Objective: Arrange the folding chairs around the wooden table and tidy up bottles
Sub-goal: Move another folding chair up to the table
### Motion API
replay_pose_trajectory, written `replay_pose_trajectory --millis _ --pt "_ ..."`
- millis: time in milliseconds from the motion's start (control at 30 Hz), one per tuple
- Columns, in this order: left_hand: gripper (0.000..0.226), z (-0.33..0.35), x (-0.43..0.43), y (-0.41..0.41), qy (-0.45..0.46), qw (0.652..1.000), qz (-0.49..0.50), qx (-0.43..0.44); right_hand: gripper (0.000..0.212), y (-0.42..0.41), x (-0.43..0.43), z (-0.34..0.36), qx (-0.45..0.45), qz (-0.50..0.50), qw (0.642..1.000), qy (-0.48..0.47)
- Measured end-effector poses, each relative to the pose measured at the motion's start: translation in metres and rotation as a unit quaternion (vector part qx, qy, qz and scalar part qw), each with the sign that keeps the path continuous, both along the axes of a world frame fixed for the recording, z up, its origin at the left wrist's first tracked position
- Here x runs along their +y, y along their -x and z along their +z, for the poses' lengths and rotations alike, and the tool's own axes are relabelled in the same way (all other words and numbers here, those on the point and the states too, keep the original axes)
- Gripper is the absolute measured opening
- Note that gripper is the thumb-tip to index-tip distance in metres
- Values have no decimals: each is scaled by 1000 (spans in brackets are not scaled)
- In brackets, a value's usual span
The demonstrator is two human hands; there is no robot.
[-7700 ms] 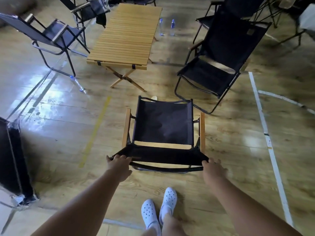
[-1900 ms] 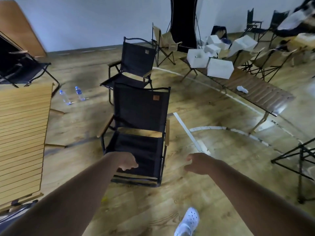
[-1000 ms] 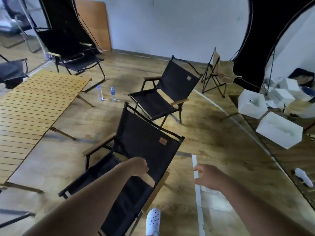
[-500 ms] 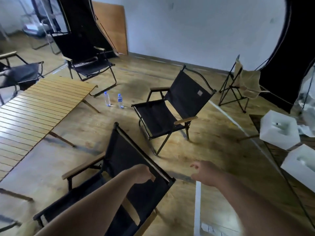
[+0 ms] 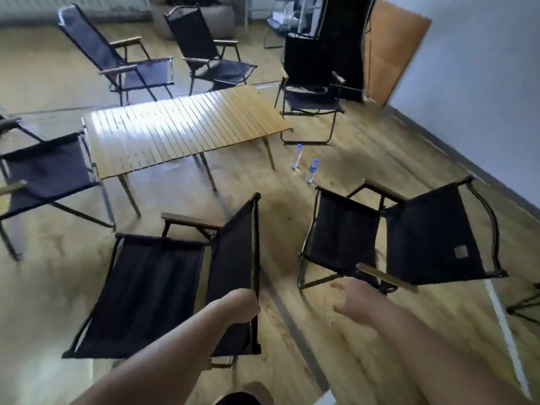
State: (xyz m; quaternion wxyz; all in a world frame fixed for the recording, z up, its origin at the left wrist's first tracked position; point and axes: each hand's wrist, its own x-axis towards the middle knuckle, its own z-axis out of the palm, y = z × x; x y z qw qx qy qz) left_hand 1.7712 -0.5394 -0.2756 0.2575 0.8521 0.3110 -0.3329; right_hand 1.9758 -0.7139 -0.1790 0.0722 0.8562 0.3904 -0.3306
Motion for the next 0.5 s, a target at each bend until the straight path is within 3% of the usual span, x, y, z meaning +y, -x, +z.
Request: replay_pose_trajectory --millis 33,100,200,500 --pt "28 4 -2 3 34 998 58 0 57 -7 13 -2 -1 20 1000 -10" --pt "31 6 3 3 103 961 251 -46 57 -18 42 -9 5 65 998 -25" --pt "32 -2 19 8 46 972 229 -27 59 -29 86 -17 21 133 990 -32" --pt "35 -17 41 -7 73 916 391 -45 56 -80 204 -25 13 297 954 -22"
